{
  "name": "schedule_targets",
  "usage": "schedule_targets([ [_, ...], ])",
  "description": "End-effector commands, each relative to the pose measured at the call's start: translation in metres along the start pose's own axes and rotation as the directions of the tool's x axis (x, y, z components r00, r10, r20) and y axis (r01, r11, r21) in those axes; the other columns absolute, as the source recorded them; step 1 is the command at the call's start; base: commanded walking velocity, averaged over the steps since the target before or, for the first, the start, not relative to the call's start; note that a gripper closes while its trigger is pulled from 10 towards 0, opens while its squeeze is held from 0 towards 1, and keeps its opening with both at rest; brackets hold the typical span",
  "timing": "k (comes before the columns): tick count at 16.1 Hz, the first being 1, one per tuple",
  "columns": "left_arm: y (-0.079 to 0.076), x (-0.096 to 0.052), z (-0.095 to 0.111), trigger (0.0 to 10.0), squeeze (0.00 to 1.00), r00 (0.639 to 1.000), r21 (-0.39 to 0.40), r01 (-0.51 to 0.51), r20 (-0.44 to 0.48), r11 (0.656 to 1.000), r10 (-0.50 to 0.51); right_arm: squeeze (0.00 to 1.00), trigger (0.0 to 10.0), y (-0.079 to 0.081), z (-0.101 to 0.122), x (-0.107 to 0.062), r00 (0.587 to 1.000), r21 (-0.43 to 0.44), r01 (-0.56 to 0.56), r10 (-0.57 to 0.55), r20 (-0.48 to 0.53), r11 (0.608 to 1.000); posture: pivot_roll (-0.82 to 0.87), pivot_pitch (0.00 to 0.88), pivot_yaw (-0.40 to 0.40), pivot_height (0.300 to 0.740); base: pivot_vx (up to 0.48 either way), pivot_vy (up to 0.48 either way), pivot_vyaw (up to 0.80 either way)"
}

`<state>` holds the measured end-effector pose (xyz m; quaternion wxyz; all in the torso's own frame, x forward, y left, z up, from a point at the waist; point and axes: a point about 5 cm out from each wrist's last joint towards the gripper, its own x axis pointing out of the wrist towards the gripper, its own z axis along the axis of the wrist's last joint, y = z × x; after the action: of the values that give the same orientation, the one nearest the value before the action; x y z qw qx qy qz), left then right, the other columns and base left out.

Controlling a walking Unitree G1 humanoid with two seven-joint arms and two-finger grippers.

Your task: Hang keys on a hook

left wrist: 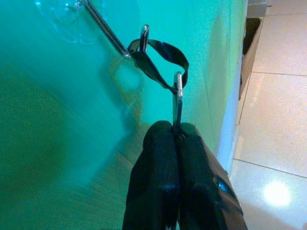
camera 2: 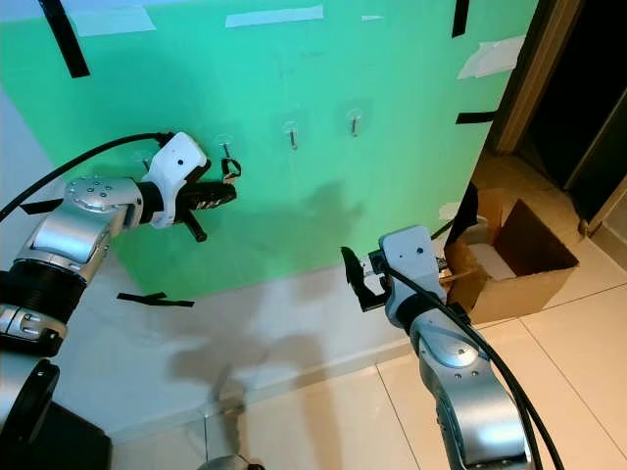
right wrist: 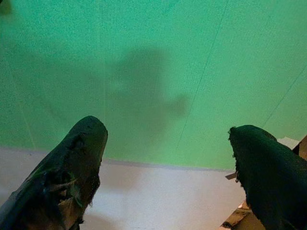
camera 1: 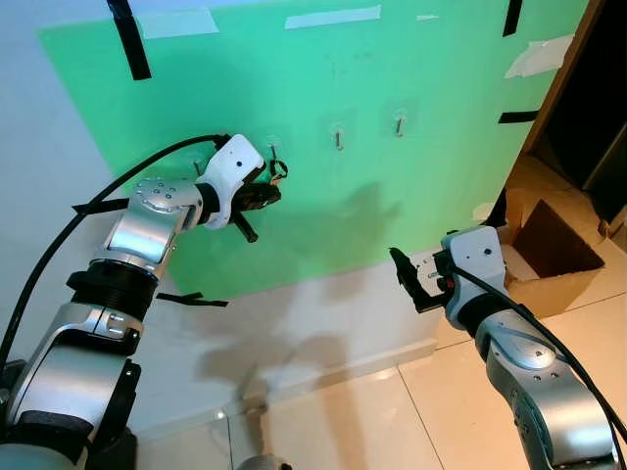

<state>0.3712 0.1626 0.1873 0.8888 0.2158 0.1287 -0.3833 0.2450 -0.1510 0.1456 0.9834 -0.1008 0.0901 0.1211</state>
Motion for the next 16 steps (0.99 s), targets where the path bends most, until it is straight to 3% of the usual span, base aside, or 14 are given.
schedule_targets([
  [1,0.007,-0.008,-0.007,10.0,0.00,0.999,-0.022,-0.042,-0.025,0.999,0.042,0.00,10.0,0.002,0.006,0.000,1.000,-0.007,-0.016,0.016,0.018,1.000,-0.08,0.000,0.072,0.740,0.000,0.000,0.00],
  [3,0.007,-0.007,-0.007,10.0,0.00,0.999,-0.022,-0.041,-0.024,0.999,0.040,0.00,10.0,0.005,0.010,-0.002,0.997,-0.001,-0.065,0.065,0.052,0.998,-0.08,0.000,0.072,0.740,0.000,0.000,0.00],
  [6,0.007,-0.007,-0.007,10.0,0.00,0.999,-0.015,-0.044,-0.028,0.999,0.044,0.00,10.0,0.014,0.032,-0.011,0.963,0.028,-0.189,0.180,0.200,0.982,-0.08,0.000,0.073,0.740,0.000,0.000,0.00],
  [10,0.007,-0.007,-0.007,10.0,0.00,0.998,-0.010,-0.048,-0.031,0.999,0.047,0.00,10.0,0.020,0.051,-0.012,0.925,0.042,-0.243,0.218,0.310,0.969,-0.08,0.000,0.073,0.740,0.000,0.000,0.00],
  [16,0.006,-0.006,-0.007,10.0,0.00,0.998,-0.006,-0.046,-0.033,0.999,0.046,0.00,10.0,0.022,0.061,-0.009,0.905,0.029,-0.265,0.238,0.351,0.964,-0.08,0.000,0.072,0.740,0.000,0.000,0.00],
])
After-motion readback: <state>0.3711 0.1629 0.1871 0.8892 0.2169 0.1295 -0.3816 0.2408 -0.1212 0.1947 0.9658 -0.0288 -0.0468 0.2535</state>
